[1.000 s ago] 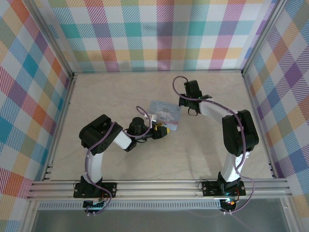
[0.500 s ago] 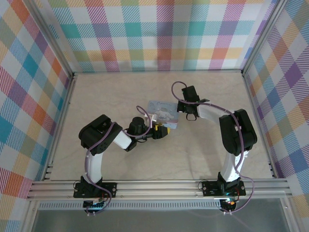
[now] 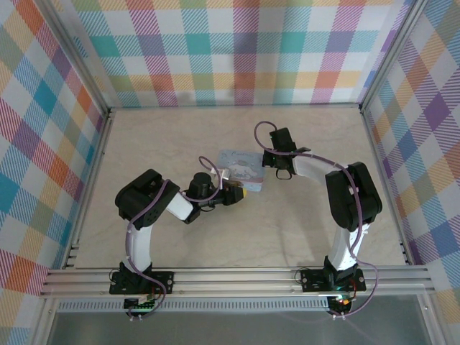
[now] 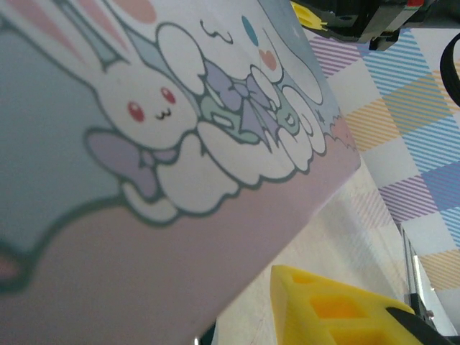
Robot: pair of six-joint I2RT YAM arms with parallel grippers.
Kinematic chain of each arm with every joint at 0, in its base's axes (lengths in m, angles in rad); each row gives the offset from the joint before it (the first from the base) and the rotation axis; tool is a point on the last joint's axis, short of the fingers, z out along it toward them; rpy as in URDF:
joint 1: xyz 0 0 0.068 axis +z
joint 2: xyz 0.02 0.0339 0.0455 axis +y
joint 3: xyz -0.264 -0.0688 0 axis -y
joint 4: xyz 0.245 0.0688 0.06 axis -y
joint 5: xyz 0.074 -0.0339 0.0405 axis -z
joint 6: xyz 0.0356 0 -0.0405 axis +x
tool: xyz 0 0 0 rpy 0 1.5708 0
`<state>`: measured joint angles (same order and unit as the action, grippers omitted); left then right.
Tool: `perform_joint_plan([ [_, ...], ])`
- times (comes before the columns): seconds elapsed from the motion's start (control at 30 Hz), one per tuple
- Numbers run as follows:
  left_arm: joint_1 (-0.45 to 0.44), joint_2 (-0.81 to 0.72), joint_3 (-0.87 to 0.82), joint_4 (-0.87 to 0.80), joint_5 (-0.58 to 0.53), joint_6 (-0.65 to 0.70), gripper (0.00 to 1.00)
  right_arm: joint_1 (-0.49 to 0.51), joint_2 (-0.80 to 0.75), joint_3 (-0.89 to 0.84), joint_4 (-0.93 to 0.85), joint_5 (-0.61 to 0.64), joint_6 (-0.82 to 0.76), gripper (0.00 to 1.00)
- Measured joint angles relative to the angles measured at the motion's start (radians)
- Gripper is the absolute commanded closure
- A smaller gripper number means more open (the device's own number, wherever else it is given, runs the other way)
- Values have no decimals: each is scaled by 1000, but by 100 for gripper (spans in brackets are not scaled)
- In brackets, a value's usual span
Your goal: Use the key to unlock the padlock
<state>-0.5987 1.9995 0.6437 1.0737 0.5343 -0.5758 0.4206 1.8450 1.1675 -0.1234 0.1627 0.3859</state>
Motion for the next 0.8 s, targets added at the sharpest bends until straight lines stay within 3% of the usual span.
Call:
perform_joint_plan([
  [0.23, 9, -13, 8, -60, 4, 46, 87, 0, 0, -7, 12, -3, 3, 100],
  [0.5, 23, -48, 40, -196, 25, 83, 91, 0, 0, -14, 18, -8, 7, 100],
  [0.8, 34, -139, 163, -630, 53, 121, 92, -2, -9, -16, 16, -30, -6, 100],
])
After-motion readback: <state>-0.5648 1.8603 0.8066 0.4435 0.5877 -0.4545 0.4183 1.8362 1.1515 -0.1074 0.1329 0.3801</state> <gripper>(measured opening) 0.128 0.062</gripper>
